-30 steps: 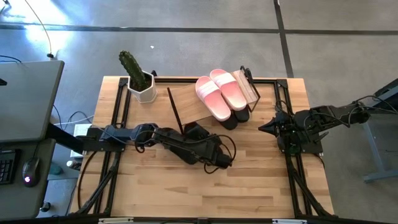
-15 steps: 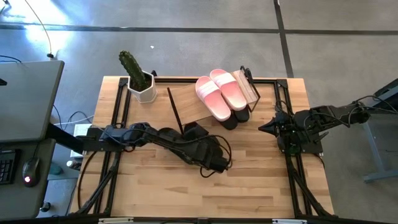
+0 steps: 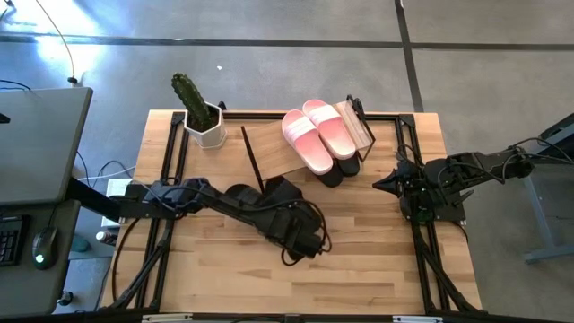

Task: Pick and place slides into the shelf
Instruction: Put the black slide under the shelf

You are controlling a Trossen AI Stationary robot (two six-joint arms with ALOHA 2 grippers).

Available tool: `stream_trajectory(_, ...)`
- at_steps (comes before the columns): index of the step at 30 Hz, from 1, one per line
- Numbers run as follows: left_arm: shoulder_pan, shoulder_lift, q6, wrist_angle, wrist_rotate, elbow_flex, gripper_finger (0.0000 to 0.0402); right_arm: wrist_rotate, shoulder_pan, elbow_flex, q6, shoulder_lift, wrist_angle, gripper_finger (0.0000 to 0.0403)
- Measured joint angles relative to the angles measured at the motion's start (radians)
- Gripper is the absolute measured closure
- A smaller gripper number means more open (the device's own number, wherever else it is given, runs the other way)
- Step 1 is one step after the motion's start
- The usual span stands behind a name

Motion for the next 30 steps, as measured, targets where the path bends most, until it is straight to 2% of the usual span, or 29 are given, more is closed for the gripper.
stream_trajectory(9, -0.037, 0.000, -0.029, 0.000, 0.086, 0.000, 0.0215, -0.023, 0.000, 0.000, 0.017, 0.000, -0.017, 0.0402)
stream_trajectory(13, -0.071, 0.000, -0.086, 0.000, 0.105, 0.000, 0.0221, -0.046, 0.000, 0.000, 0.019, 0.000, -0.034, 0.0402)
stream_trajectory(18, -0.128, 0.000, -0.181, 0.001, 0.161, -0.003, 0.0258, -0.048, 0.000, 0.000, 0.016, 0.000, -0.038, 0.0402)
stream_trajectory(22, -0.173, -0.002, -0.272, 0.000, 0.181, -0.060, 0.0296, -0.048, 0.000, 0.000, 0.015, 0.000, -0.038, 0.0402)
stream_trajectory(26, -0.196, -0.003, -0.285, 0.000, 0.187, -0.133, 0.0320, -0.048, 0.000, 0.000, 0.011, 0.000, -0.038, 0.0402)
stream_trajectory(30, -0.191, -0.002, -0.287, 0.000, 0.238, -0.200, 0.0327, -0.048, 0.000, 0.000, 0.011, 0.000, -0.038, 0.0402)
